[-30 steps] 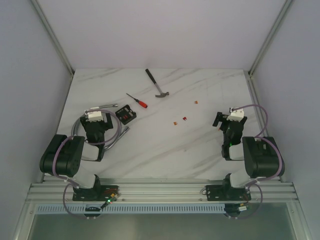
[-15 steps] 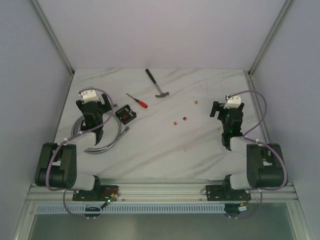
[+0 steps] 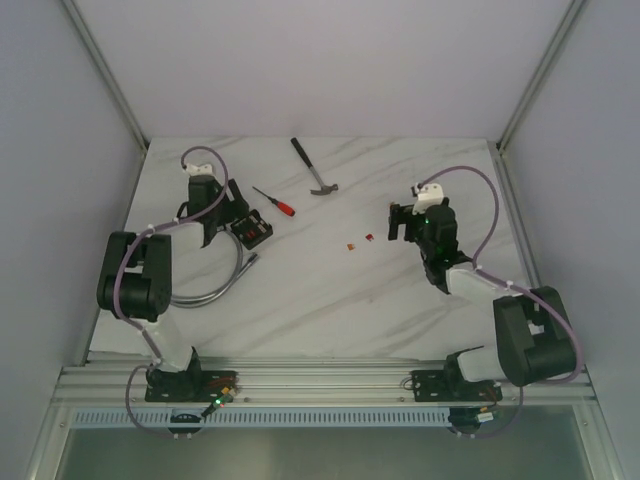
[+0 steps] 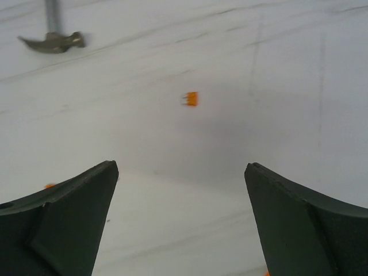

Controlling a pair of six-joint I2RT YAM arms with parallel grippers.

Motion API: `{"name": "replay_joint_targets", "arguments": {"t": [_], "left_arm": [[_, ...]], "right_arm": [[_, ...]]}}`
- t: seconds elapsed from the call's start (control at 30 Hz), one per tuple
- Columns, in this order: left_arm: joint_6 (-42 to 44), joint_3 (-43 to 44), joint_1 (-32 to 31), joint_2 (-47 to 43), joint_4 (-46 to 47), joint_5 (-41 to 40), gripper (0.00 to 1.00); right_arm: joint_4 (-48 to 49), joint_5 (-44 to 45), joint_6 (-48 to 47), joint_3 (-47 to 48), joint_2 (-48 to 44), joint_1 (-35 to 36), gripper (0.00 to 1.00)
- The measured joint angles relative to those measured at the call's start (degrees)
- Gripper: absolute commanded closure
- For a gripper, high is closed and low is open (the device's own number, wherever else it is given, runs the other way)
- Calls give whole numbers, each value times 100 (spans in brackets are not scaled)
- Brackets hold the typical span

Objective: Snap on the fuse box
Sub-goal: Move the fuse box base at the center of the board.

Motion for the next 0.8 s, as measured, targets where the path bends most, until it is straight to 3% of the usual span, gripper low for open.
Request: {"name": "replay_joint_targets", "arguments": {"t": [0.3, 0.8], "left_arm": [[-142, 87, -142, 356, -472, 831, 29], [-120, 52, -1246, 341, -732, 1486, 35]], "right_arm": [[-546, -199, 48, 162, 52, 623, 0], [-1147, -538, 133, 426, 144, 1202, 0]]}}
